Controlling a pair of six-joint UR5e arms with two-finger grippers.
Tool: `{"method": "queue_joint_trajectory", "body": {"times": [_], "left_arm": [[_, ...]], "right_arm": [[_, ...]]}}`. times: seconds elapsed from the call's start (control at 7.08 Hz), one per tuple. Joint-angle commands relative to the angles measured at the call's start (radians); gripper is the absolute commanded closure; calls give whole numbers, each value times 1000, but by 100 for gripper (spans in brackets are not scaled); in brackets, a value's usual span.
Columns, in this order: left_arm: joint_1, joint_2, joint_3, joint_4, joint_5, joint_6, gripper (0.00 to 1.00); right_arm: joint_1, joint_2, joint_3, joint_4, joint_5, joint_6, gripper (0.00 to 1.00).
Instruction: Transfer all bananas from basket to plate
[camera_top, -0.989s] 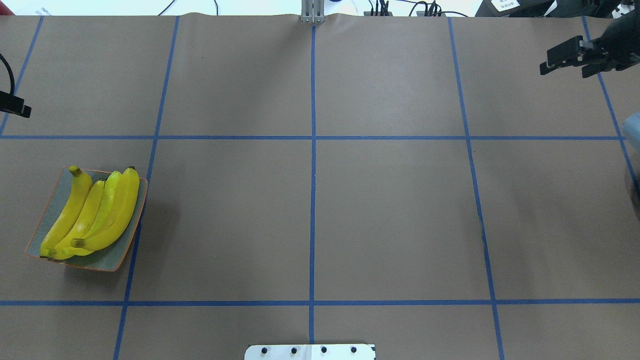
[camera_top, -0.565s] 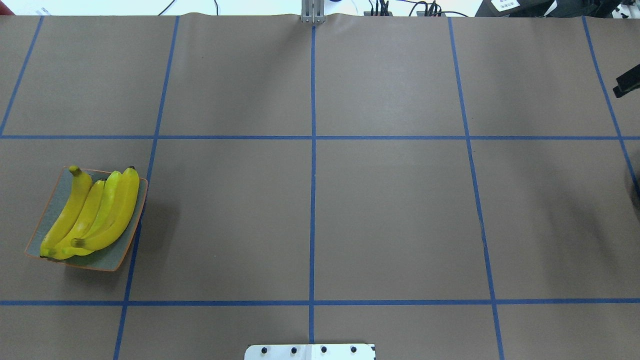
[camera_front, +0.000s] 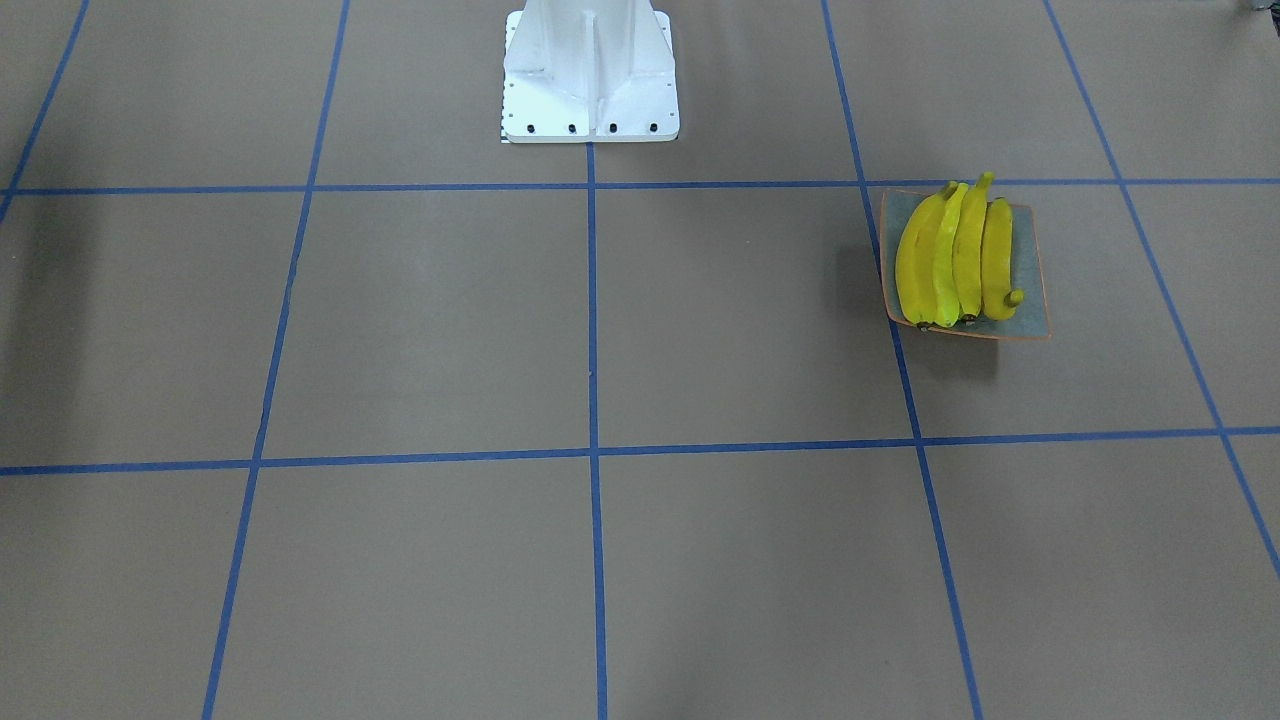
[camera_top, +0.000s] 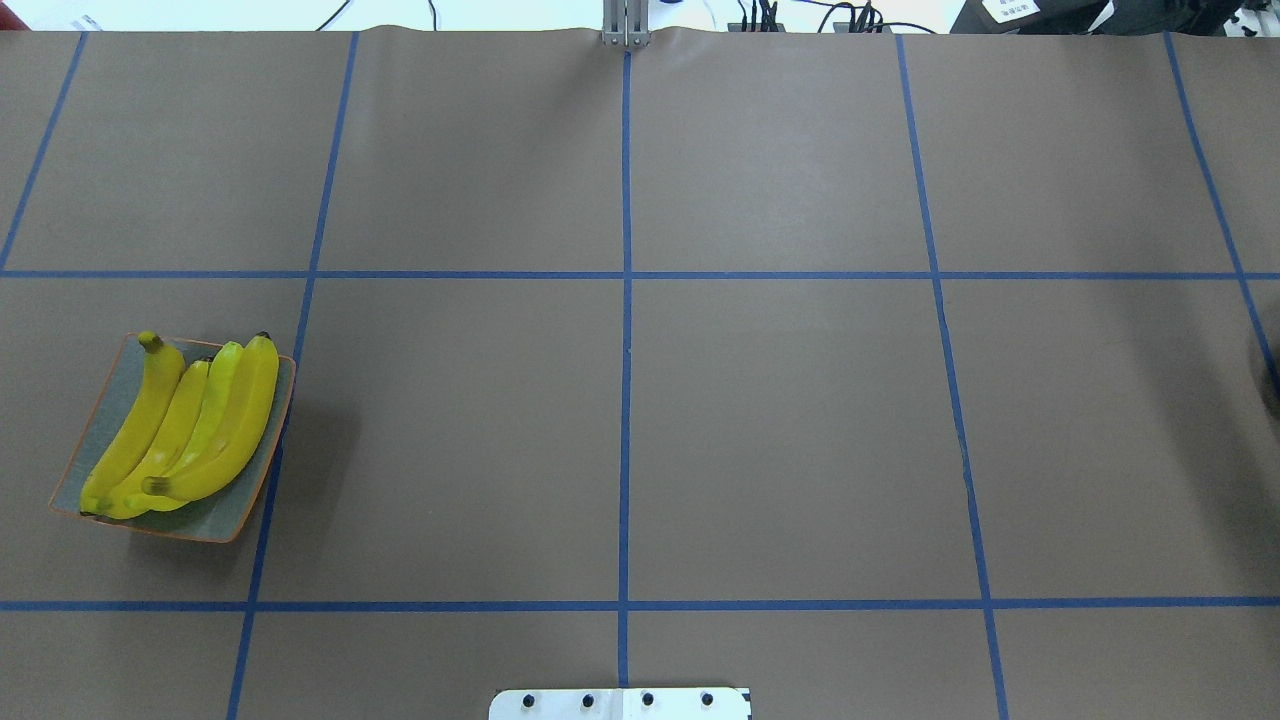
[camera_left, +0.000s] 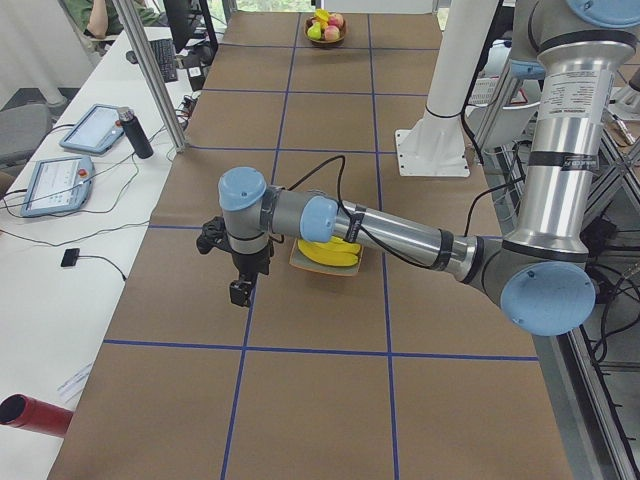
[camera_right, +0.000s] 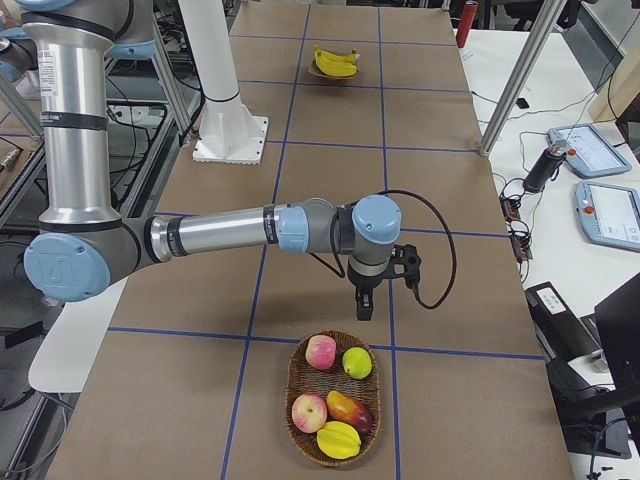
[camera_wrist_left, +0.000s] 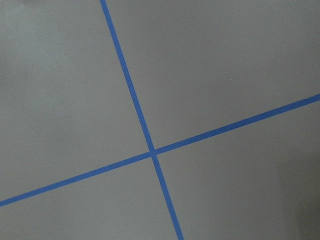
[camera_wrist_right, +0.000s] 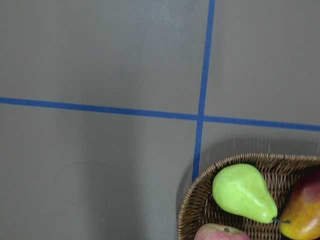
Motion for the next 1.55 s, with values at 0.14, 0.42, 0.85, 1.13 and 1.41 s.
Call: {"method": "queue_joint_trajectory", "body": {"times": [0.14, 0.42, 0.85, 1.13, 1.41], "left_arm": [[-12, 29, 133, -175, -18, 1, 0], [-41, 80, 125, -180, -27, -4, 0], [-44, 84, 91, -167, -28, -97, 0], [-42, 84, 94, -166, -28, -99, 0], [-42, 84, 94, -167, -28, -99, 0]], "right_arm": [[12, -24, -11, 14, -36, 6, 0], [22, -36, -11, 13, -36, 7, 0], [29, -46, -11, 13, -55, 6, 0], [29, -46, -11, 13, -55, 6, 0], [29, -46, -36, 14, -55, 4, 0]]}}
